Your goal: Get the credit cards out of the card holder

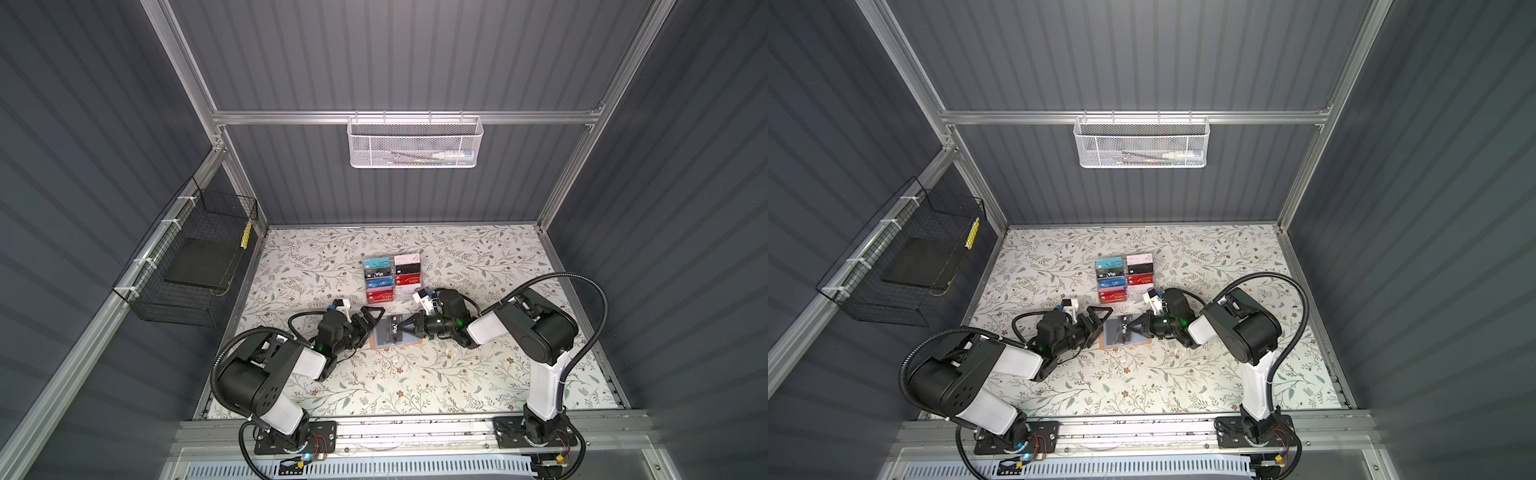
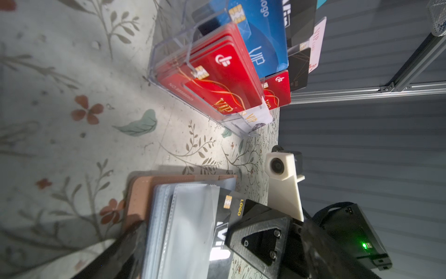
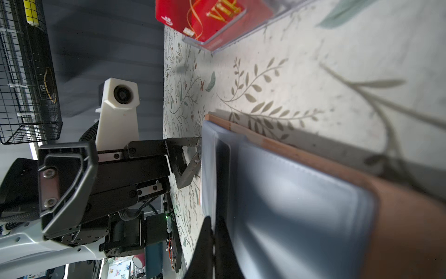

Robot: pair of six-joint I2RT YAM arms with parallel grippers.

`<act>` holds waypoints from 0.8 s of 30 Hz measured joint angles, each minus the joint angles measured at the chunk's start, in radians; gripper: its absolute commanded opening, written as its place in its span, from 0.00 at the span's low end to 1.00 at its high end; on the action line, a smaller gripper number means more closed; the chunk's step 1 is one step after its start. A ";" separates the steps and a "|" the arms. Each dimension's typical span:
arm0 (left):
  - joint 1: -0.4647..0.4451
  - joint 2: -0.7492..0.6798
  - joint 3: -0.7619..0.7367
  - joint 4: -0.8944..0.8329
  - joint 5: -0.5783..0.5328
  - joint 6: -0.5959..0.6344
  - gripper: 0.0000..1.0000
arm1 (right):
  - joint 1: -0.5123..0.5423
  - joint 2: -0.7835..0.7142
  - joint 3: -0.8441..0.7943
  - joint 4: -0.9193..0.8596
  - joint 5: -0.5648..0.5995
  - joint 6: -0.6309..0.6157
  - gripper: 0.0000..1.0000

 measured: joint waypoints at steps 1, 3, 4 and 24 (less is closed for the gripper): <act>0.001 0.000 0.000 -0.002 0.000 0.000 1.00 | -0.003 -0.008 0.000 -0.018 0.000 -0.008 0.00; 0.005 0.000 0.000 -0.003 0.003 0.000 1.00 | -0.006 -0.025 0.000 -0.051 0.004 -0.029 0.00; 0.005 0.000 0.000 -0.004 0.005 0.000 1.00 | -0.007 -0.034 0.000 -0.071 0.007 -0.042 0.00; 0.028 -0.129 0.050 -0.291 0.026 0.086 1.00 | -0.017 -0.233 0.055 -0.476 0.124 -0.351 0.00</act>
